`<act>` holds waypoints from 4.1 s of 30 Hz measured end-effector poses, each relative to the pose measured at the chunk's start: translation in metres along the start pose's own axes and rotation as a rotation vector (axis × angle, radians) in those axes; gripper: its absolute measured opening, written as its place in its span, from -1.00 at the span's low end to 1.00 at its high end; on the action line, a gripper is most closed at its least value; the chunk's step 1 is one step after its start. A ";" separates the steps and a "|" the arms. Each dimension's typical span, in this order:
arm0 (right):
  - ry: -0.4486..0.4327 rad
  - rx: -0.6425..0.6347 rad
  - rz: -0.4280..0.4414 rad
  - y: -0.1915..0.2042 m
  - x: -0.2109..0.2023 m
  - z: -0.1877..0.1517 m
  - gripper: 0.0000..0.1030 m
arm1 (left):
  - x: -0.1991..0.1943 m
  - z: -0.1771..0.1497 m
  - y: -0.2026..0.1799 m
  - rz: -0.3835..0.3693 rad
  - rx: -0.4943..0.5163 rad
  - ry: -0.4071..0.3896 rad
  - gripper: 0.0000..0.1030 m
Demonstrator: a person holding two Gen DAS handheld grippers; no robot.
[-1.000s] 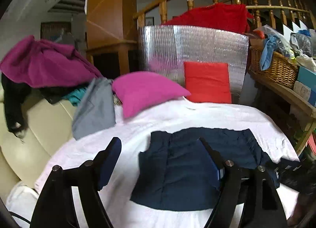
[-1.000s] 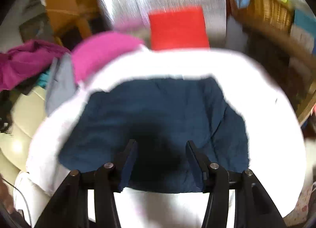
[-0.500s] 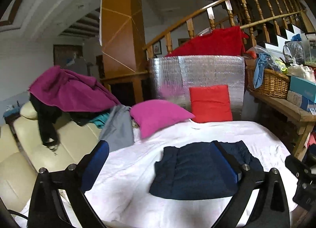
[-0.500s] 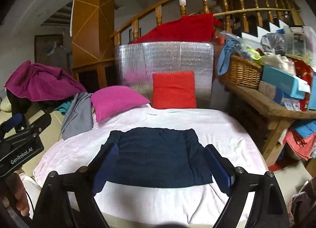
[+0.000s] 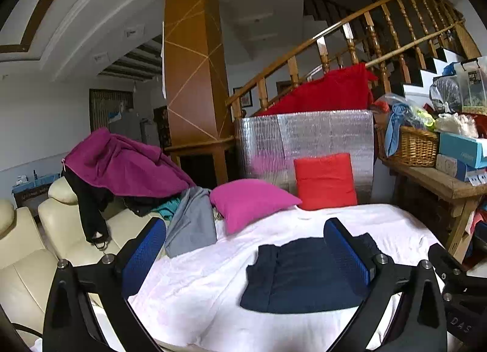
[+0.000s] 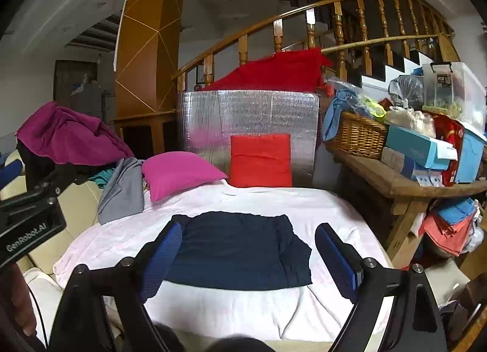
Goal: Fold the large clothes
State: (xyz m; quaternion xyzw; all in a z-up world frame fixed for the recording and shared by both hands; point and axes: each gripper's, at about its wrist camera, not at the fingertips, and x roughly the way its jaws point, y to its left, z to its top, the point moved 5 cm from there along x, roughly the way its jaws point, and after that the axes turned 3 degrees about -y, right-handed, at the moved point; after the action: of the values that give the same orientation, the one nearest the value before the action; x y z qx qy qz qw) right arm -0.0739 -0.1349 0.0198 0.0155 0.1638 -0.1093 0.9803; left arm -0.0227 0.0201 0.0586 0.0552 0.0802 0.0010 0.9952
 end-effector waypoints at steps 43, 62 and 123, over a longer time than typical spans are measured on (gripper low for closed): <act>-0.054 0.003 -0.125 -0.039 -0.005 0.015 0.78 | 0.006 -0.001 0.004 -0.028 -0.010 0.001 1.00; -0.024 -0.015 -0.100 -0.011 0.066 0.035 0.78 | 0.085 -0.004 0.022 0.004 -0.042 0.068 1.00; 0.113 0.005 -0.073 0.011 0.229 0.004 0.78 | 0.226 -0.059 0.009 -0.028 -0.016 0.235 1.00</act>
State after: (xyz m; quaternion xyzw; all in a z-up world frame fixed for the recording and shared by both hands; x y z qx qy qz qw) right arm 0.1410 -0.1725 -0.0507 0.0183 0.2192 -0.1442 0.9648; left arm 0.1912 0.0377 -0.0339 0.0458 0.1971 -0.0056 0.9793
